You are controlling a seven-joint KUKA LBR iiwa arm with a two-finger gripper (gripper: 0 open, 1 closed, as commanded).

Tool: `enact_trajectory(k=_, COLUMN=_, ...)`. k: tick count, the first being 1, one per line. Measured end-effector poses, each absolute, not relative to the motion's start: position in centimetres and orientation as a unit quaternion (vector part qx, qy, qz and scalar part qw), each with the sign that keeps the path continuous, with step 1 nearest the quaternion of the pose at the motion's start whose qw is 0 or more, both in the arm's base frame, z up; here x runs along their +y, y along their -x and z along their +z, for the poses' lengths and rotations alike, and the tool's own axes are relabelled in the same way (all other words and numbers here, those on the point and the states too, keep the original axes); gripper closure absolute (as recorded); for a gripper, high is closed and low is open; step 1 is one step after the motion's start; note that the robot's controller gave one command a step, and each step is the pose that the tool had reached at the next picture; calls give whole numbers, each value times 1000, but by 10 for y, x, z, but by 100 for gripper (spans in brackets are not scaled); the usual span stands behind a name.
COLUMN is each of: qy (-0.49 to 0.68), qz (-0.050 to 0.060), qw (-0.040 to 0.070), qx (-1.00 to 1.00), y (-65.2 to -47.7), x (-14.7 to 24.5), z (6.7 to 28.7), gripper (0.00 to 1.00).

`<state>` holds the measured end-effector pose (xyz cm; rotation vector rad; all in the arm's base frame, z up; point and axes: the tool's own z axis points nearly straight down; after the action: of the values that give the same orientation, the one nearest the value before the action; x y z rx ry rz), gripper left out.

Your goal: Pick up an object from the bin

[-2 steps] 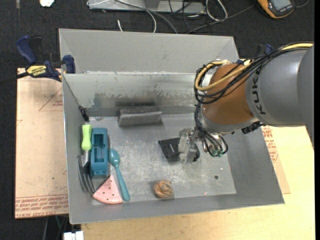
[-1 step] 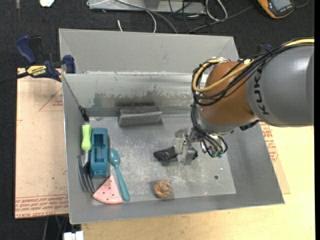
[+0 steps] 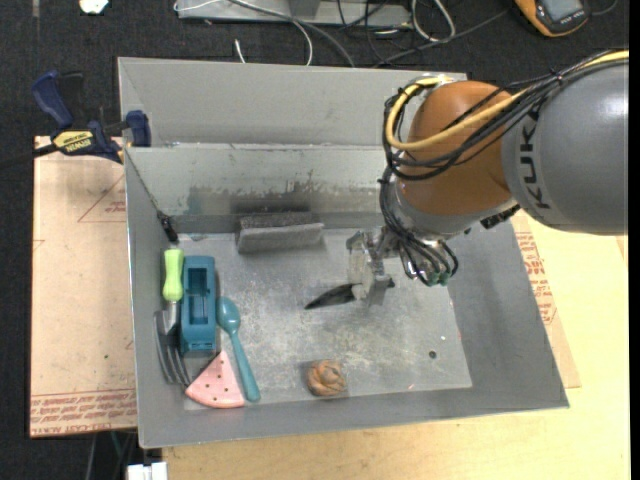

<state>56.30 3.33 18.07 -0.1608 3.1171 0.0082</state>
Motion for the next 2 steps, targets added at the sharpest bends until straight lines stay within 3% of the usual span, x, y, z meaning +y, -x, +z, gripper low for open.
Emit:
enact_trajectory(k=1, qy=-20, qz=3, qw=9, qx=1000, y=-550, x=63, z=177, gripper=100)
enact_trajectory(k=2, qy=66, qz=2, qw=13, qx=998, y=-559, x=67, z=152, gripper=100)
